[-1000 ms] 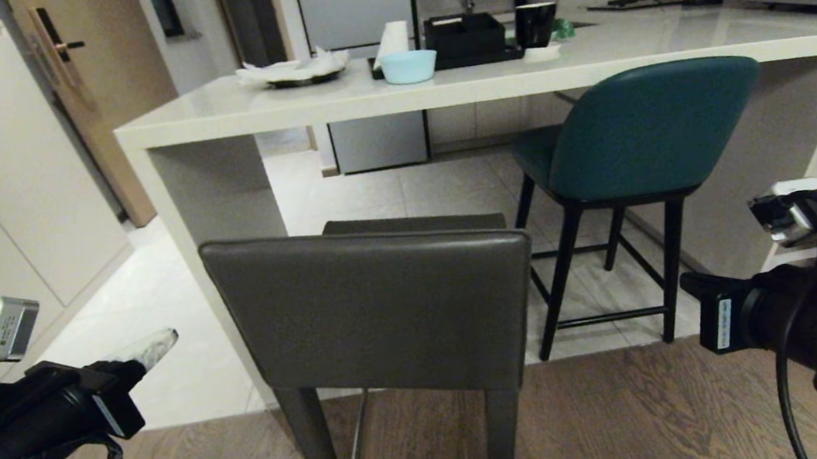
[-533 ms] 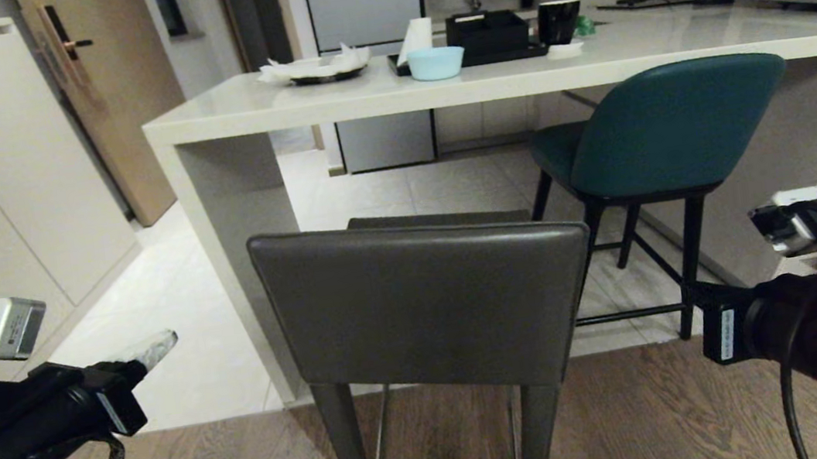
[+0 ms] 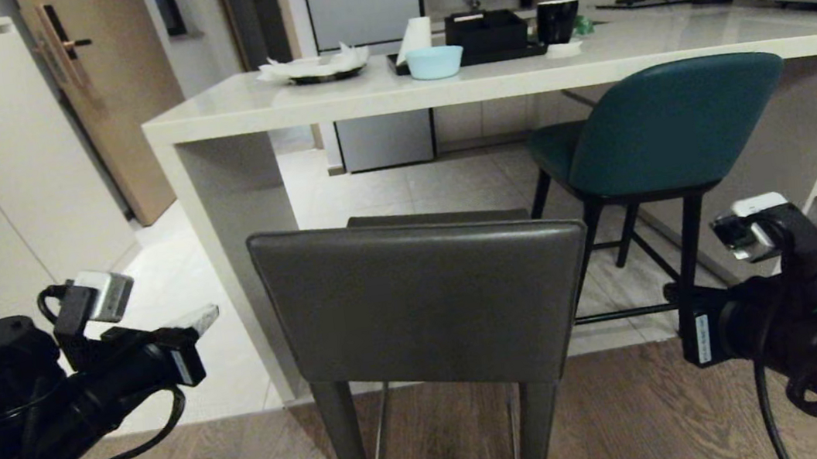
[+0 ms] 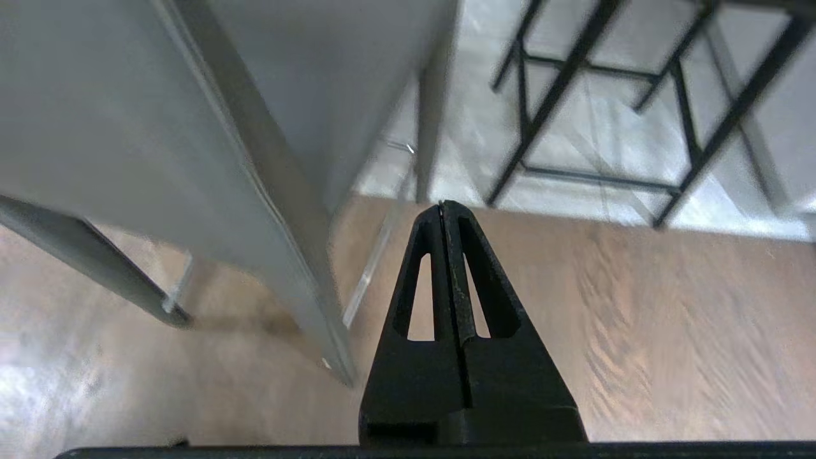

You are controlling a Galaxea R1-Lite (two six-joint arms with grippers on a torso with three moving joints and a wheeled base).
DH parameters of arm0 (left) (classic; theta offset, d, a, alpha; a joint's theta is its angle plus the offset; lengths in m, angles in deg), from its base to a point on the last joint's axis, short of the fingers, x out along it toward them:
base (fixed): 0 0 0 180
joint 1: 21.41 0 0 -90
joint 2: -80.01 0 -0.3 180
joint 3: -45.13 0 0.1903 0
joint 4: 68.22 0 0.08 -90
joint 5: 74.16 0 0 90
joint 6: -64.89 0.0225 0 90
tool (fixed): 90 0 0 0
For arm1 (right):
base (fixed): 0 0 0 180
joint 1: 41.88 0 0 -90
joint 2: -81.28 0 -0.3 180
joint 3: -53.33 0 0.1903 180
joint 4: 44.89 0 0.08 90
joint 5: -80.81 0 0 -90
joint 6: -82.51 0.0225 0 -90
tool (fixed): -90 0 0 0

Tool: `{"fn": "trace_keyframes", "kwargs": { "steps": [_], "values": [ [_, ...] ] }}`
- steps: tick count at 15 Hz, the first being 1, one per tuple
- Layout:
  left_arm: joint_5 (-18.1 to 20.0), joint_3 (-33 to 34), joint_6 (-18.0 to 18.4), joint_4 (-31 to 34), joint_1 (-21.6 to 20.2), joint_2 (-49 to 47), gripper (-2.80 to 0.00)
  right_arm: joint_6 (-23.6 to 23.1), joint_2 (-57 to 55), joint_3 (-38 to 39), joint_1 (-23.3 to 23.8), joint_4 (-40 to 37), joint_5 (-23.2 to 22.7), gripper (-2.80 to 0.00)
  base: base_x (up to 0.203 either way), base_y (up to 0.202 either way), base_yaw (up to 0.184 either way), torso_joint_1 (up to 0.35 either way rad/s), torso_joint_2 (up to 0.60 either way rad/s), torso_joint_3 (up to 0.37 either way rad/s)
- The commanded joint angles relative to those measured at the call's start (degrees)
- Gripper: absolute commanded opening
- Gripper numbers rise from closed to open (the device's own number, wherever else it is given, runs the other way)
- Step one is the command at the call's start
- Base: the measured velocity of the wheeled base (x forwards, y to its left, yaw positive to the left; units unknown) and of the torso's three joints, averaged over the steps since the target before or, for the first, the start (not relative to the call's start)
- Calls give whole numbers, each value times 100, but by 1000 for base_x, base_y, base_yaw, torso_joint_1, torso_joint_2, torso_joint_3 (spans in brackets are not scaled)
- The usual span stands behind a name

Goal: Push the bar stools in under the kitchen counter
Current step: Push the gray chair back under the dining table

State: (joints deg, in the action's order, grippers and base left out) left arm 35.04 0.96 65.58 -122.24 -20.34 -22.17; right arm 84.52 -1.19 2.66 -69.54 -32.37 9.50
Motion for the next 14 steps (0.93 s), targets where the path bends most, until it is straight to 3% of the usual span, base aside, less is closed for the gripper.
{"fn": "trace_keyframes", "kwargs": {
  "steps": [1,9,11,14],
  "values": [
    [-105,-113,10,-713,147,-937,-280,2,-500,-190,-50,210,26,-280,0,0,0,0,0,0],
    [-250,-1468,37,-1011,27,-2194,-280,1,-1266,-796,-63,524,143,-280,0,0,0,0,0,0],
    [-274,-2010,44,-667,26,-2292,-280,-8,-1316,-820,-63,525,153,-280,0,0,0,0,0,0],
    [-328,-2955,46,365,110,-2343,-280,-8,-1395,-827,-90,534,144,-280,0,0,0,0,0,0]
  ]
}}
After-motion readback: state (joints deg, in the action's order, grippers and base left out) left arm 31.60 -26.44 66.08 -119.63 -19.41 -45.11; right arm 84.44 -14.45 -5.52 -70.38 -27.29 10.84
